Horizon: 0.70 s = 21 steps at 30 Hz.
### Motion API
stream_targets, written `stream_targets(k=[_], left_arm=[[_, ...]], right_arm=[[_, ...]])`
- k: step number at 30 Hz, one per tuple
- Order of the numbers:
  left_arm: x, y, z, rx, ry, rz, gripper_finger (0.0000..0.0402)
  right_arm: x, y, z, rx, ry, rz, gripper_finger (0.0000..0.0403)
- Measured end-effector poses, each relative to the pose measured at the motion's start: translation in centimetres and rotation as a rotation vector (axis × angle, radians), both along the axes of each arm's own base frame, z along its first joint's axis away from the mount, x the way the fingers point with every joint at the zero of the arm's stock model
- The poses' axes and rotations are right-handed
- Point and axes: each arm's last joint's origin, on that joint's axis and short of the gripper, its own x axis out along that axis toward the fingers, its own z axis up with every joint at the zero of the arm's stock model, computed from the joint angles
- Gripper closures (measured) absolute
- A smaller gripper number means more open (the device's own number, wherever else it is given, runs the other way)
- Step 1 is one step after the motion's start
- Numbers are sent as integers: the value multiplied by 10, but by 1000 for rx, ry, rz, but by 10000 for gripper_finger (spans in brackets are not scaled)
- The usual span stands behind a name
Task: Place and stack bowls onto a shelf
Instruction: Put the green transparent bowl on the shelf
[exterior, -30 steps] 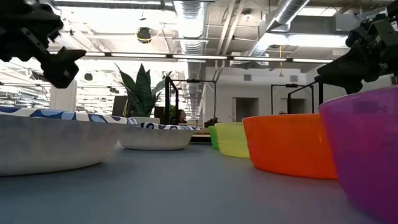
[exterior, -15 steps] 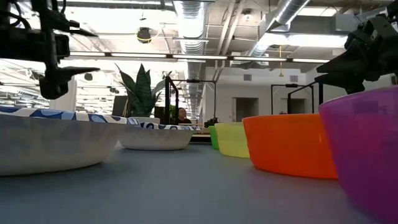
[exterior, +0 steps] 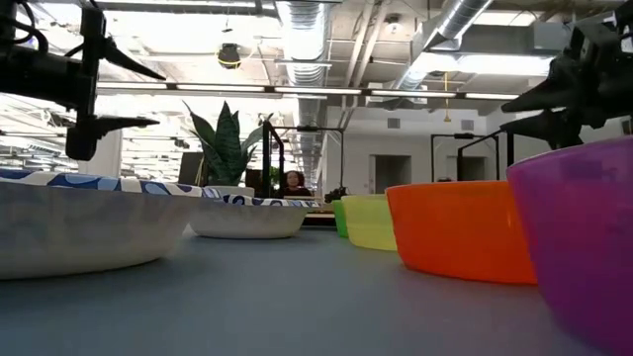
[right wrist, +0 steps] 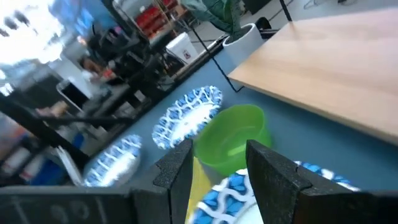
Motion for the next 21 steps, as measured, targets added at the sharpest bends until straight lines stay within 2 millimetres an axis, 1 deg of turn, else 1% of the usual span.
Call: stream_targets(k=[2, 3, 6, 9, 11, 13, 16, 18, 21], left_arm=[[0, 0, 0, -22, -14, -1, 127], [0, 0, 0, -30, -22, -1, 127], [0, 0, 4, -60, -73, -6, 127], [-2, 0, 12, -71, -156, -28, 127], [-3, 0, 19, -67, -216, -46, 127], [-5, 0, 26, -57, -276, -57, 127], [-9, 1, 35, -7, -340, -51, 127], [-11, 2, 39, 34, -362, -32, 127], [-14, 3, 43, 64, -379, 0, 127]], right_arm=[[1, 1, 5, 54, -71, 23, 230], [2, 1, 11, 71, -135, 41, 230], [-1, 2, 35, 76, -384, 73, 230], [-10, 1, 59, -26, -606, 58, 230], [-16, 0, 76, -109, -662, 17, 230], [-19, -1, 94, -190, -637, -25, 230], [-15, -1, 123, -331, -515, -60, 230], [-6, -1, 142, -400, -373, -72, 230], [16, 0, 160, -471, -101, -54, 230]])
